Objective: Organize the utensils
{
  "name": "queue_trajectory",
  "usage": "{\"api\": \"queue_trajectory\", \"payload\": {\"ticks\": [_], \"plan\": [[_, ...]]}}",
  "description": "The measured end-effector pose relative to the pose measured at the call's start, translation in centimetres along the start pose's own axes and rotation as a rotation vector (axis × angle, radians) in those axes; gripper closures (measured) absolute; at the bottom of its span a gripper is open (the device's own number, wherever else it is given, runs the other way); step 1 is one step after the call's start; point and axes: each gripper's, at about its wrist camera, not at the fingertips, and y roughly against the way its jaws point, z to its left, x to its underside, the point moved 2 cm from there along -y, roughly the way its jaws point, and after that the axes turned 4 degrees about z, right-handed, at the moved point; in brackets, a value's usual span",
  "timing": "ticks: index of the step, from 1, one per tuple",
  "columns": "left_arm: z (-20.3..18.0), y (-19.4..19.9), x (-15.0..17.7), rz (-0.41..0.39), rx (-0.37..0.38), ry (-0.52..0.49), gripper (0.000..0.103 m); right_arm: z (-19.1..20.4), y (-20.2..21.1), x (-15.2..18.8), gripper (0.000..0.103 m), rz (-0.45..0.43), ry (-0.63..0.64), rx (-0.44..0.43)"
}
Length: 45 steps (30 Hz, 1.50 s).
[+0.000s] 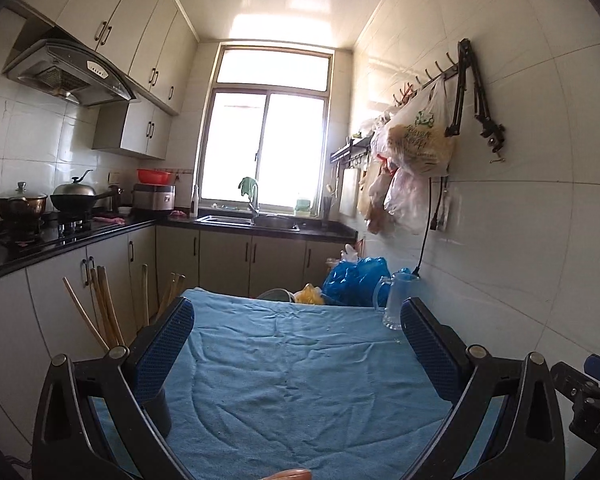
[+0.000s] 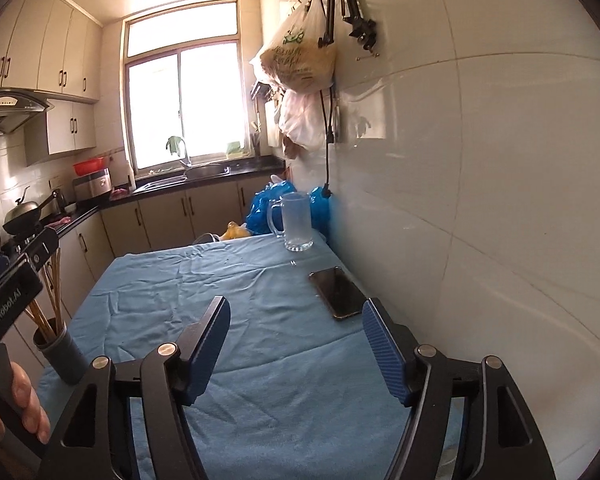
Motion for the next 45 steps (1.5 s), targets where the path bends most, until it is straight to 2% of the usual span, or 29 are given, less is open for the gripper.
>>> {"api": "queue_trajectory", "payload": {"ticks": [4, 7, 11, 16, 19, 23, 25, 29, 31, 35, 38, 41, 45], "plan": [[-0.3, 1.4, 0.0, -0.029, 0.004, -0.031, 0.0, 0.3, 1.0, 0.1, 0.029, -0.014, 0.008, 0.013], [0.0, 2.3, 0.3, -0.05, -0.033, -0.041, 0.0, 0.5, 1.0, 0.6, 0.026, -0.016, 0.003, 0.006], [0.3, 2.6, 0.5, -0.04, -0.045, -0.012, 0.0, 0.1, 0.8, 1.1, 0.026, -0.003, -0.001, -0.02], [-1.5, 2.4, 0.8, -0.025, -0.041, -0.072, 0.0, -1.1, 0.6, 1.4, 0.026, -0.007, -0.018, -0.027], [-2.6, 1.7, 1.3, 0.018, -0.026, -0.106, 0.0, -2.2, -0.6, 1.7, 0.025, 0.006, -0.046, -0.036], [-2.4, 0.8, 2.1, 0.099, -0.017, -0.1, 0.0, -2.7, -2.8, 1.9, 0.025, 0.038, -0.059, -0.075], [-1.4, 1.0, 2.5, 0.115, -0.081, -0.109, 0.0, -2.1, -4.2, 1.7, 0.025, 0.056, -0.046, -0.107], [1.4, 2.0, 2.3, 0.107, -0.251, -0.124, 0.0, 1.4, -7.1, 0.7, 0.025, 0.083, -0.002, -0.244], [3.3, 2.7, 2.2, 0.102, -0.352, -0.123, 0.0, 4.0, -8.5, 0.4, 0.025, 0.092, 0.034, -0.333], [5.9, 3.3, 2.0, 0.116, -0.486, -0.109, 0.0, 9.6, -10.6, 0.8, 0.025, 0.141, 0.098, -0.482], [7.1, 2.7, 2.0, 0.152, -0.515, -0.09, 0.0, 12.2, -11.0, 1.6, 0.025, 0.145, 0.138, -0.543], [7.4, 1.2, 2.4, 0.209, -0.494, -0.084, 0.0, 12.8, -11.5, 2.7, 0.025, 0.137, 0.159, -0.533], [7.2, -0.4, 3.3, 0.265, -0.462, -0.083, 0.0, 12.8, -12.7, 3.4, 0.025, 0.169, 0.153, -0.51]]}}
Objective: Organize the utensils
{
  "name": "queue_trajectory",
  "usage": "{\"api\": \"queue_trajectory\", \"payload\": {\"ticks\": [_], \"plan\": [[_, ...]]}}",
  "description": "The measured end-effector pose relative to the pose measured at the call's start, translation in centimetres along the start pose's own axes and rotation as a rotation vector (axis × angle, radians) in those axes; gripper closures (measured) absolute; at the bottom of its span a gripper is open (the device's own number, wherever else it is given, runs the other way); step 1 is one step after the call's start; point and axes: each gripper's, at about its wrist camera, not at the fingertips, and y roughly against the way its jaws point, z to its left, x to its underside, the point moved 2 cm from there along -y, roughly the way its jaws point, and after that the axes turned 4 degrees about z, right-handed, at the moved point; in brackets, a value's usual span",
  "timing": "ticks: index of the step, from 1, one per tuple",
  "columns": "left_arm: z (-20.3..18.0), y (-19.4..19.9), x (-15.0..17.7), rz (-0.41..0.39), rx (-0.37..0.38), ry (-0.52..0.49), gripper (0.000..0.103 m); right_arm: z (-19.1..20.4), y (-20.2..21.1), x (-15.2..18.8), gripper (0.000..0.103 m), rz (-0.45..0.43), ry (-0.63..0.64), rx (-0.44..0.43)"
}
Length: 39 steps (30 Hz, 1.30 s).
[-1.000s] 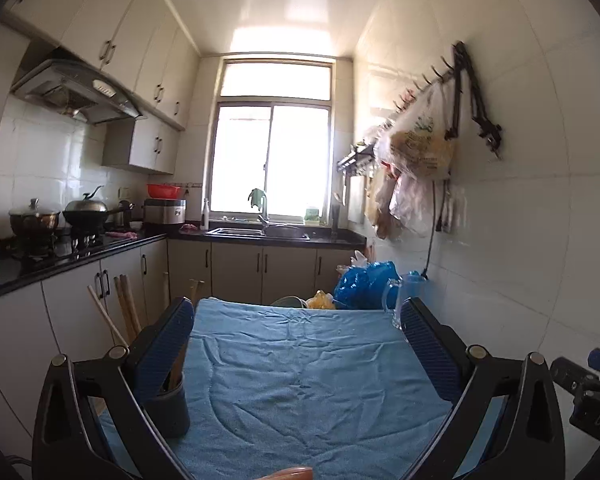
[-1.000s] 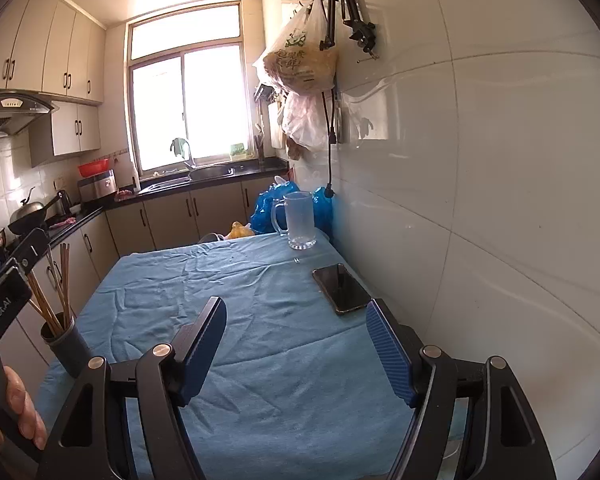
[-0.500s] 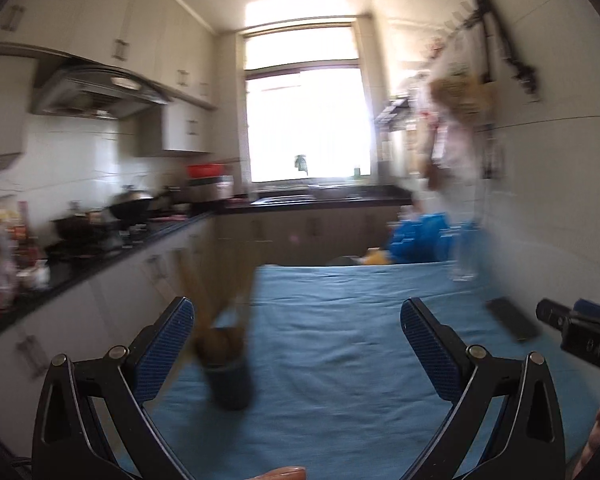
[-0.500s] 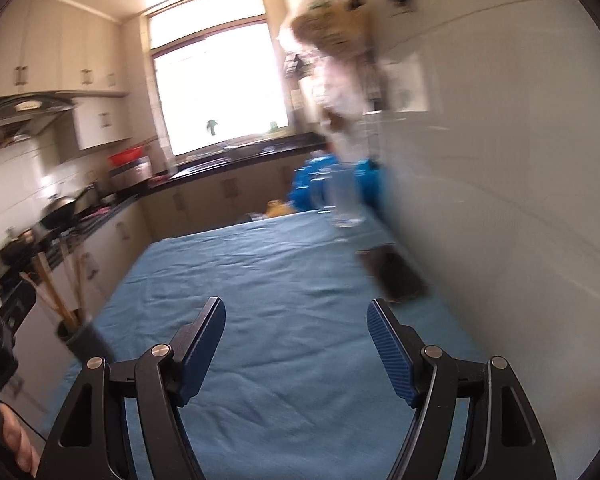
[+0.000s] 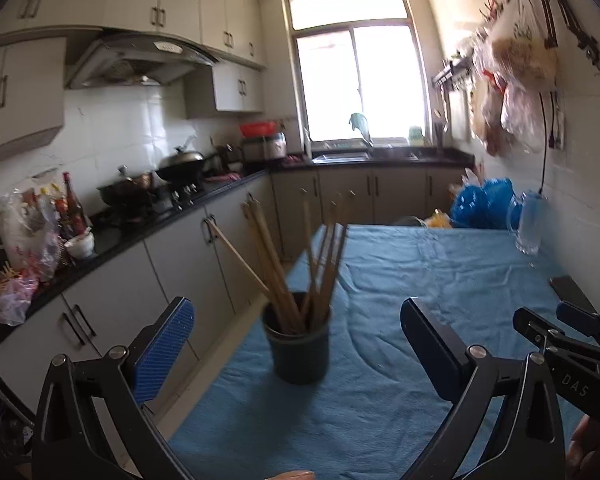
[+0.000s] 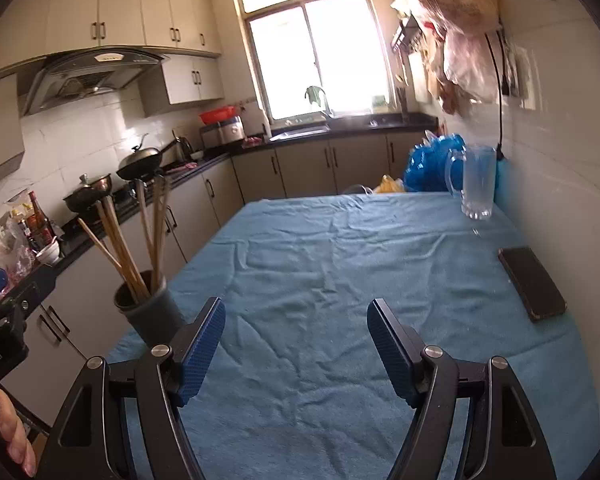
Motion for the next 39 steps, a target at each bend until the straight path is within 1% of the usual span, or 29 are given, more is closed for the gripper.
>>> {"api": "queue_trajectory", "payload": {"ticks": [3, 6, 10, 15, 20, 28, 39], "plan": [[-0.6, -1.6, 0.5, 0.054, 0.022, -0.005, 0.0, -0.5, -0.7, 0.0, 0.025, 0.018, -0.007, 0.011], [-0.4, -2.8, 0.9, 0.101, 0.033, 0.01, 0.0, -0.7, -1.6, -0.3, 0.025, 0.039, -0.015, 0.0], [0.5, -4.5, 1.4, 0.162, -0.025, 0.017, 0.0, 0.7, -2.8, -0.1, 0.025, 0.058, 0.016, -0.023], [1.1, -5.9, 2.3, 0.23, -0.048, 0.023, 0.0, 2.5, -3.7, 0.5, 0.025, 0.072, 0.074, -0.027], [1.2, -6.3, 2.6, 0.26, -0.028, 0.042, 0.0, 3.3, -3.8, 0.9, 0.023, 0.064, 0.124, -0.003], [1.3, -6.4, 2.8, 0.279, -0.01, 0.047, 0.0, 3.2, -3.8, 0.8, 0.022, 0.069, 0.115, 0.005], [1.5, -6.5, 3.3, 0.303, 0.017, 0.065, 0.0, 4.2, -3.4, 1.3, 0.02, 0.062, 0.158, 0.014]]}}
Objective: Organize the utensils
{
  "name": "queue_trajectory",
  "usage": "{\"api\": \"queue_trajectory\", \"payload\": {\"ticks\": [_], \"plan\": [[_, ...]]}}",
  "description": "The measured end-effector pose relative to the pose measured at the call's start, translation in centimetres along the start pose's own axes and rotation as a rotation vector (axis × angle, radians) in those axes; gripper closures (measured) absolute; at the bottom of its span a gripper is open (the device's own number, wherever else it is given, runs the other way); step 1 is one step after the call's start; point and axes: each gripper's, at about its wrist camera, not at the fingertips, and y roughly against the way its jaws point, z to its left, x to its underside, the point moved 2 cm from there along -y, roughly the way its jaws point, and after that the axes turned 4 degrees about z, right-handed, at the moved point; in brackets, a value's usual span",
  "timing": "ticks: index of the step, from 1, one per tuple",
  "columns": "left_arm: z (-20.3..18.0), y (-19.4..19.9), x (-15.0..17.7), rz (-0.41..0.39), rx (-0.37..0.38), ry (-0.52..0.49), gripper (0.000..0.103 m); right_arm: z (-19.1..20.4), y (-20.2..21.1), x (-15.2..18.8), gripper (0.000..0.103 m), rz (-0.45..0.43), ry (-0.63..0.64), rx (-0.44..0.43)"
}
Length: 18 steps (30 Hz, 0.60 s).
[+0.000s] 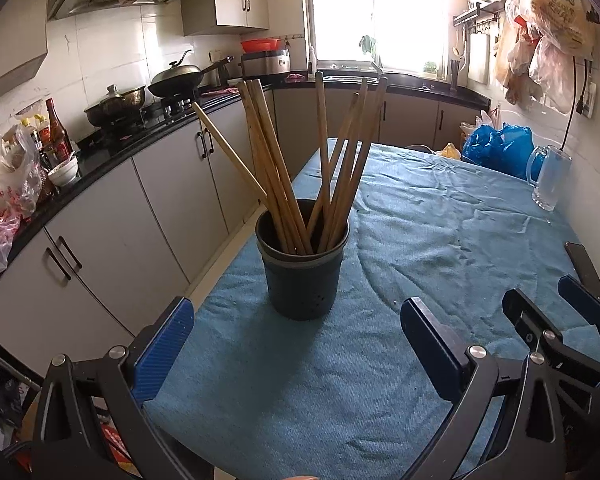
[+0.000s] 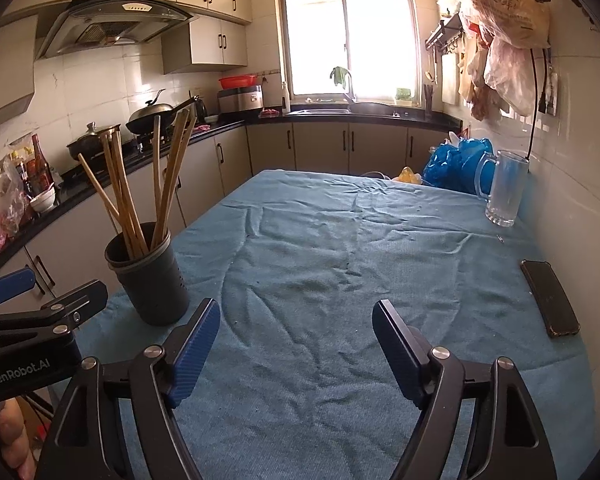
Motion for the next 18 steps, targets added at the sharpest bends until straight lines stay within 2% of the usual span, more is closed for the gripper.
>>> {"api": "queue_trajectory", "payload": {"ticks": [18], "plan": [[1.5, -0.8, 0.5, 0.026, 0.011, 0.043, 0.0, 2.0, -0.4, 0.6, 0.019, 0.008, 0.054, 0.016]]}}
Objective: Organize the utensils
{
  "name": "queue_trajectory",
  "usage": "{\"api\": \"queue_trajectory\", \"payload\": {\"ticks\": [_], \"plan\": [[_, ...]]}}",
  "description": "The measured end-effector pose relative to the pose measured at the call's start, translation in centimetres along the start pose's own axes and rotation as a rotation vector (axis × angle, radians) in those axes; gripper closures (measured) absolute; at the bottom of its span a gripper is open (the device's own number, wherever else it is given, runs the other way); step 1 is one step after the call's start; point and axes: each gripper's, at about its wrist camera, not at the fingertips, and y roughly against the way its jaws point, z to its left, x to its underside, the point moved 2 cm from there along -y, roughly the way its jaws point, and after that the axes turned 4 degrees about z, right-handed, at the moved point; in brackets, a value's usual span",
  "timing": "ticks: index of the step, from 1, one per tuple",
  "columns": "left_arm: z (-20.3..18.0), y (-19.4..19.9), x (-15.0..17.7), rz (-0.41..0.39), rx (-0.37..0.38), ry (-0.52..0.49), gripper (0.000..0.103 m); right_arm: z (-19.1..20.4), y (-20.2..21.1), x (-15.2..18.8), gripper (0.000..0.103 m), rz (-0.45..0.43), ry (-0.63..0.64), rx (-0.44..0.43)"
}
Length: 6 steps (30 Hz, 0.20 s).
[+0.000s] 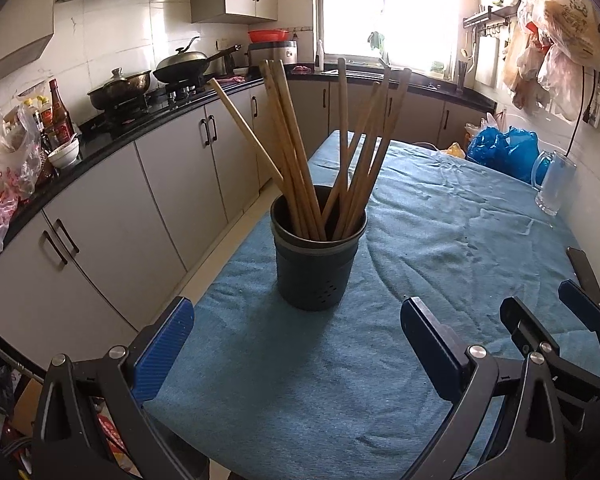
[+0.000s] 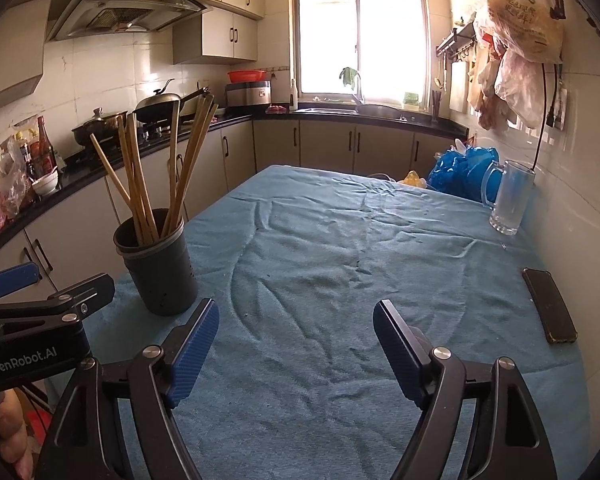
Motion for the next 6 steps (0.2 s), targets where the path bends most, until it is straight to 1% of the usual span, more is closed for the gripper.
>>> {"api": "queue_trajectory", "payload": {"ticks": [6], "plan": [[0.13, 0.03, 0.02, -0.01, -0.009, 0.001, 0.0, -0.12, -0.3, 0.12, 0.018, 0.006, -0.008, 0.018]]}}
